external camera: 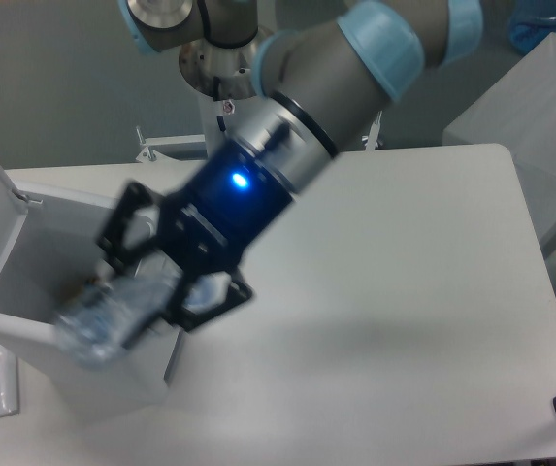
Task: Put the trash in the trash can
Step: 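Carry the bottle over the trash bin and release it inside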
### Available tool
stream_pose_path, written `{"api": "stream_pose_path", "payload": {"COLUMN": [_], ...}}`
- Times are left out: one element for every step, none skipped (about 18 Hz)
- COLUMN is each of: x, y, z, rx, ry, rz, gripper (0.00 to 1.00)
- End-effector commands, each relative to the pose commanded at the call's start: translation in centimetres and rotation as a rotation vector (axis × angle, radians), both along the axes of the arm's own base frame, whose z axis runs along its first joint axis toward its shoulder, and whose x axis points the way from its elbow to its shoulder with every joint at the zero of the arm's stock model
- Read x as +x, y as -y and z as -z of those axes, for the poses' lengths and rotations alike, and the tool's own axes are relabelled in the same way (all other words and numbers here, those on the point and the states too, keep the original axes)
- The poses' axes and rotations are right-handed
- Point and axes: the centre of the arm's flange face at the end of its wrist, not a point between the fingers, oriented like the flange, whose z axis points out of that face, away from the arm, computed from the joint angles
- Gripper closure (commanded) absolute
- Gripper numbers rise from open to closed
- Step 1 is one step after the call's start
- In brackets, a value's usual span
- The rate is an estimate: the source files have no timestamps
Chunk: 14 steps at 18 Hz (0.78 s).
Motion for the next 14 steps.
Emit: {"api": "stream_pose_path", "payload": {"x": [1.3,2.2,3.0,3.9,5.1,6.3,6.9,7.6,8.5,9.2,9.7,9.7,10.4,10.6], "y": [-0.1,0.0,0.1,0.2,0.1,0.2,0.4,0.8,0.7,0.3,-0.1,-0.2,-0.5,-0.4], "z": [-0.3,-0.3,-0.3,-0.1,0.3,0.6,1.0,1.7,2.9,3.6,4.7,5.4,6.3,6.9], "rx": [0.003,0.001,-0.001,-0.005,-0.009,-0.011,-0.011,-0.015,-0.009,-0.012,-0.035,-0.048,-0.054,-0.061], "ry": [-0.003,-0.005,-0.002,-0.001,-0.002,-0.008,-0.014,-0.017,-0.049,-0.072,-0.086,-0.092,-0.101,-0.105], "rz": [0.016,0.025,0.033,0.042,0.059,0.074,0.084,0.093,0.114,0.124,0.123,0.119,0.134,0.138], "gripper": [0.79,0.79,0.78,0.78,0.78,0.78,0.78,0.70,0.58,0.58,0.57,0.53,0.39,0.21]}}
